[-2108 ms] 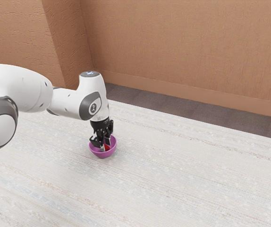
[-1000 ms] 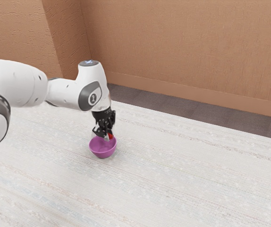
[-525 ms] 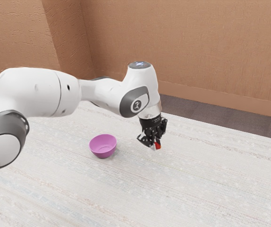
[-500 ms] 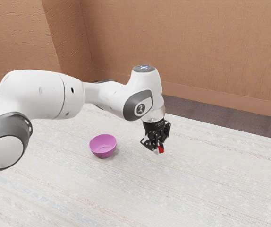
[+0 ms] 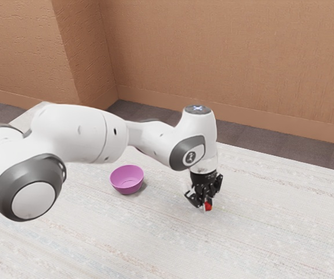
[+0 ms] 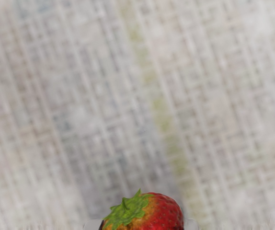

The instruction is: Take strawberry from the bowl

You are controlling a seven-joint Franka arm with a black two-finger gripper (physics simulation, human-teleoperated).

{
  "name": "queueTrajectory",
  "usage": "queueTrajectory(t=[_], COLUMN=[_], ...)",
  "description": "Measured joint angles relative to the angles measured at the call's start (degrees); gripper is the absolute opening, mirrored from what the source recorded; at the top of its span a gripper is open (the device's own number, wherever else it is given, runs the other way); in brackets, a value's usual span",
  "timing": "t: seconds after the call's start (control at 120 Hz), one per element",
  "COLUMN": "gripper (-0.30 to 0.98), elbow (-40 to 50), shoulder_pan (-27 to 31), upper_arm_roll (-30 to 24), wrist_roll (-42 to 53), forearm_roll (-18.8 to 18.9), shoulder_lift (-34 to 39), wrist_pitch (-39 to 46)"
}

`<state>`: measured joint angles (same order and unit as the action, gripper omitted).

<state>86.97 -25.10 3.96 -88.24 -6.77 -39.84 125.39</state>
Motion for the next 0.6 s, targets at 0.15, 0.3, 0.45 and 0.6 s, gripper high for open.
queueTrajectory(t=[0.15,0.3,0.45,0.6], gripper=[0.40,0.53,0.60,0.63], elbow=[-0.53,0.50,0.54,0.18], shoulder_pan=[-1.00,-3.98,4.60,20.18], upper_arm_roll=[0.02,0.23,0.46,-3.95], wrist_roll=[0.09,1.46,10.34,24.56], forearm_roll=[0.12,2.65,6.29,8.37], shoulder_lift=[1.76,14.93,29.35,35.49], wrist_pitch=[0.03,-7.12,-22.34,-30.05])
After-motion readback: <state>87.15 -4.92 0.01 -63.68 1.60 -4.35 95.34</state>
